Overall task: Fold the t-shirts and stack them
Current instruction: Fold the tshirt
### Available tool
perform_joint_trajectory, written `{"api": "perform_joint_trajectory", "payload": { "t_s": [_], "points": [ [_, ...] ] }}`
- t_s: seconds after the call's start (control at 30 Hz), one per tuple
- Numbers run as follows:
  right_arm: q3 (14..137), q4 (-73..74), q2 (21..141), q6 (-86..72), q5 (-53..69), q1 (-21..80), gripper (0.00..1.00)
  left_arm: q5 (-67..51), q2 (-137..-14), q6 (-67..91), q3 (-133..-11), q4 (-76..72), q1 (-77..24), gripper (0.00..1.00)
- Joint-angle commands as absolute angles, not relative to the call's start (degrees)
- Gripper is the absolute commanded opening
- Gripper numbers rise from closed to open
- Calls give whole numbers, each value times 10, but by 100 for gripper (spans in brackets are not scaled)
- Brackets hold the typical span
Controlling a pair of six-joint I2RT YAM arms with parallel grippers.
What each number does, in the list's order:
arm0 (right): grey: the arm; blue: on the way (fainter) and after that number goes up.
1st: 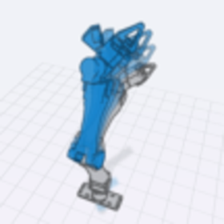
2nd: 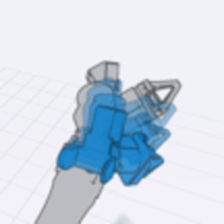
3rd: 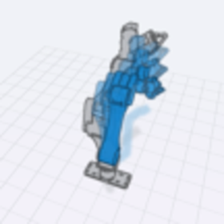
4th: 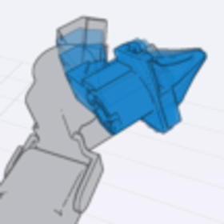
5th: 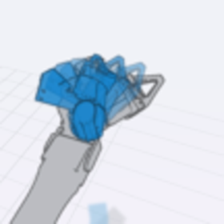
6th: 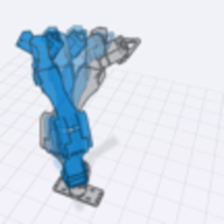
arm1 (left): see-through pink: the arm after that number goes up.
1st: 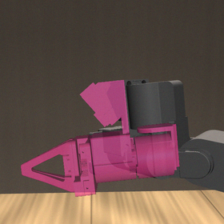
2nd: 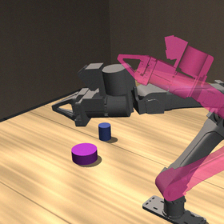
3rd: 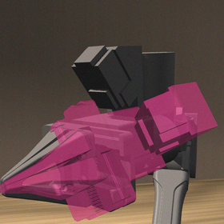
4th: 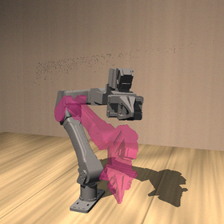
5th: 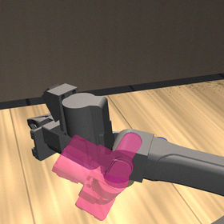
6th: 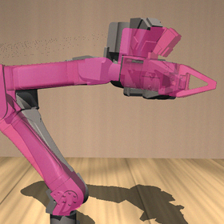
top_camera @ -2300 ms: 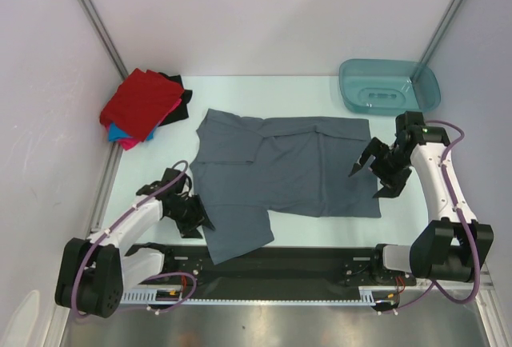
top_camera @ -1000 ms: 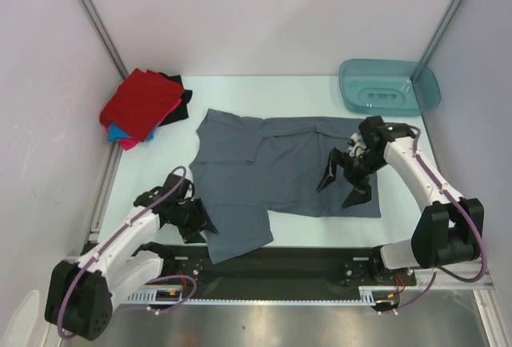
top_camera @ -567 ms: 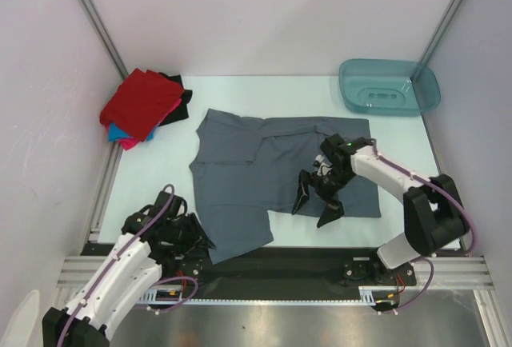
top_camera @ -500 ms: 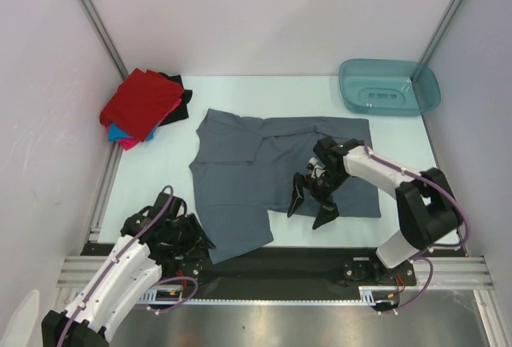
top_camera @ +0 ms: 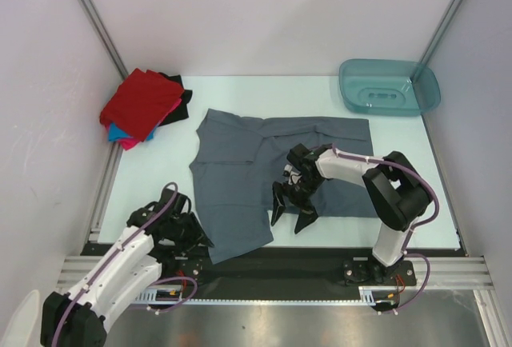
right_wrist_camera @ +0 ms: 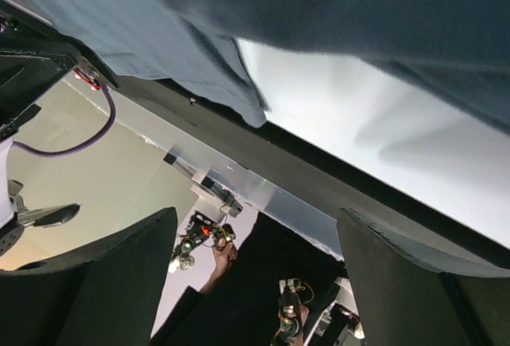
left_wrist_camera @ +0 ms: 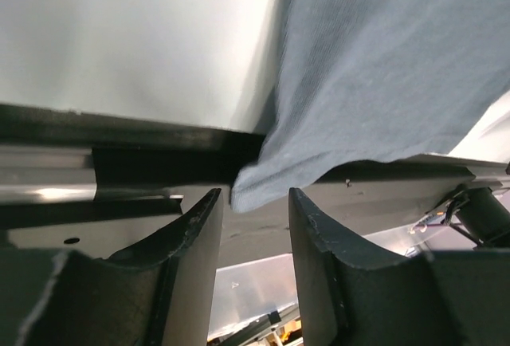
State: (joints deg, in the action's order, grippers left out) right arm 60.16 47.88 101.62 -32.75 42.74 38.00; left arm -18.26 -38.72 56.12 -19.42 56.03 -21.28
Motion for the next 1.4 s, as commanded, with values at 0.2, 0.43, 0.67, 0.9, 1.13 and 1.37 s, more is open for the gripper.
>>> {"api": "perform_joint_trajectory", "payload": {
  "t_s": [0.2, 0.43, 0.67, 0.9, 1.13, 1.37],
  "points": [
    [639, 418, 1067, -306, 442, 408, 84, -169, -457, 571, -178, 442, -226, 41],
    [643, 351, 1099, -312, 428, 437, 83, -171, -494, 583, -156, 372, -242, 36],
    [628, 332, 1109, -319, 421, 446, 76, -162, -503, 588, -158, 368, -260, 28],
    [620, 323, 1122, -323, 438, 461, 53, -158, -501, 604, -154, 364, -278, 22],
    [622, 328, 1135, -322, 444, 471, 48, -154, -504, 607, -156, 366, -287, 20],
    [632, 343, 1132, -315, 435, 471, 22, -151, -505, 606, -165, 372, -289, 8]
  ]
}}
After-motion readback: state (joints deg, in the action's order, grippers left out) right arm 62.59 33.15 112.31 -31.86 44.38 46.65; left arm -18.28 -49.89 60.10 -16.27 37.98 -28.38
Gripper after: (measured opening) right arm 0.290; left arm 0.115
